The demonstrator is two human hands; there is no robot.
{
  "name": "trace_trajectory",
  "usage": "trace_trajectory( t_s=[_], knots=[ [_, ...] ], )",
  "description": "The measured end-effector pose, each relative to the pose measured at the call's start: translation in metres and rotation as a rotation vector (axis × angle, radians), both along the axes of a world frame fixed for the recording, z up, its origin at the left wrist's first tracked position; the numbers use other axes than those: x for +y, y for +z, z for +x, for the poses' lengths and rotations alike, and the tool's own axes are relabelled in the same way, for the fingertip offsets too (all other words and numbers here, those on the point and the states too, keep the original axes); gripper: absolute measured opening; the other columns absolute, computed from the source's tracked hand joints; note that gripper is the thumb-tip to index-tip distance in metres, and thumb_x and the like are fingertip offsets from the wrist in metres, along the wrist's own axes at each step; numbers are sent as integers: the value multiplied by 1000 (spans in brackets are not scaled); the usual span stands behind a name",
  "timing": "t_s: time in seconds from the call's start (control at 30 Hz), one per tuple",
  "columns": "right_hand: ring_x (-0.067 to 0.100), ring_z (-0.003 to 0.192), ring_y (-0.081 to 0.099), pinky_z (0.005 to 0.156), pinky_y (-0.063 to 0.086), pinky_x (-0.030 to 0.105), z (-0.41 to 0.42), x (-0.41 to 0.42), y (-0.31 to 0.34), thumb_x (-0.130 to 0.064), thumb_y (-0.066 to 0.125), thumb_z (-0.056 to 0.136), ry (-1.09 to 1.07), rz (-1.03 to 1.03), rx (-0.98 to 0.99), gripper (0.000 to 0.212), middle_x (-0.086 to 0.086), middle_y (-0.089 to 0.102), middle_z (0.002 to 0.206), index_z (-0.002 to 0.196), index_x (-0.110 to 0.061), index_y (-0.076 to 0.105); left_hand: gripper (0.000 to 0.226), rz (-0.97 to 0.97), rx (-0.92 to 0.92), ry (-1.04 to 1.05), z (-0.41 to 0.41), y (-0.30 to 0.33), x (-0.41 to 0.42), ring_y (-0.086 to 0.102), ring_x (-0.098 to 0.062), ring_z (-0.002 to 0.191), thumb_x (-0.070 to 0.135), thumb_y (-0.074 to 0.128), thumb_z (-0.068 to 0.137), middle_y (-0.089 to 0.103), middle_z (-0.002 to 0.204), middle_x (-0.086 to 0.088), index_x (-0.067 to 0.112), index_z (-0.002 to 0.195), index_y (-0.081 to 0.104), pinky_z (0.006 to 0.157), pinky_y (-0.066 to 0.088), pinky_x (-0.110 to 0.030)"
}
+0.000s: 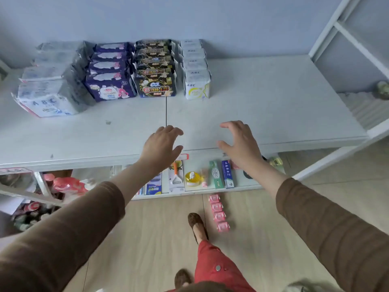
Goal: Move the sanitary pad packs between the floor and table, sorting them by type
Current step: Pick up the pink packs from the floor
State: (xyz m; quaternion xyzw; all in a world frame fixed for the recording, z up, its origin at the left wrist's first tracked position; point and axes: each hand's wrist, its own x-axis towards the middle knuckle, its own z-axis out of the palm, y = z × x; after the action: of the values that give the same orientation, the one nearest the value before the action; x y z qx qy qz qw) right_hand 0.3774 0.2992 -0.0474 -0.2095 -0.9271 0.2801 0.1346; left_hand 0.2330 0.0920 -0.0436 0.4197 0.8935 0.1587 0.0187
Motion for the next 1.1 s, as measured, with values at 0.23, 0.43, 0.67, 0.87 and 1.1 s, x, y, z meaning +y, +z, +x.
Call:
trace_trajectory(
  t_s=[0.23,0.43,0.67,0.87,1.1],
  knots=[
    [20,114,46,91,39,29,103,-18,-47,-25,68,88,1,32,-48,34,-2,56,119,121,-18,61,31,-10,-116,-31,92,-53,-24,54,-23,109,27,62,91,62,115,2,20,121,61,74,45,-34],
    [20,120,45,93,40,31,169,-6,-126,-22,66,88,-7,-79,-237,36,-1,54,124,123,-19,59,33,-126,-268,-14,167,-138,-21,52,-21,111,27,62,90,59,116,2,21,123,59,78,46,-33],
    [23,120,49,92,45,35,242,26,-270,-20,66,88,50,-203,-430,40,2,54,127,126,-17,56,40,-232,-470,55,245,-277,5,55,-24,107,26,66,88,57,115,-1,18,126,57,90,44,-36],
    [20,117,54,91,47,35,278,41,-429,-21,69,86,45,-339,-544,52,2,52,128,134,-18,48,50,-299,-561,170,273,-425,35,52,-25,117,26,65,89,52,129,-3,18,135,49,92,39,-32],
    [21,109,57,88,49,36,278,48,-615,-23,69,85,45,-422,-623,68,1,45,136,143,-24,34,56,-340,-568,237,267,-595,61,50,-27,120,24,65,89,47,134,-6,18,140,44,90,42,-35]
  ],
)
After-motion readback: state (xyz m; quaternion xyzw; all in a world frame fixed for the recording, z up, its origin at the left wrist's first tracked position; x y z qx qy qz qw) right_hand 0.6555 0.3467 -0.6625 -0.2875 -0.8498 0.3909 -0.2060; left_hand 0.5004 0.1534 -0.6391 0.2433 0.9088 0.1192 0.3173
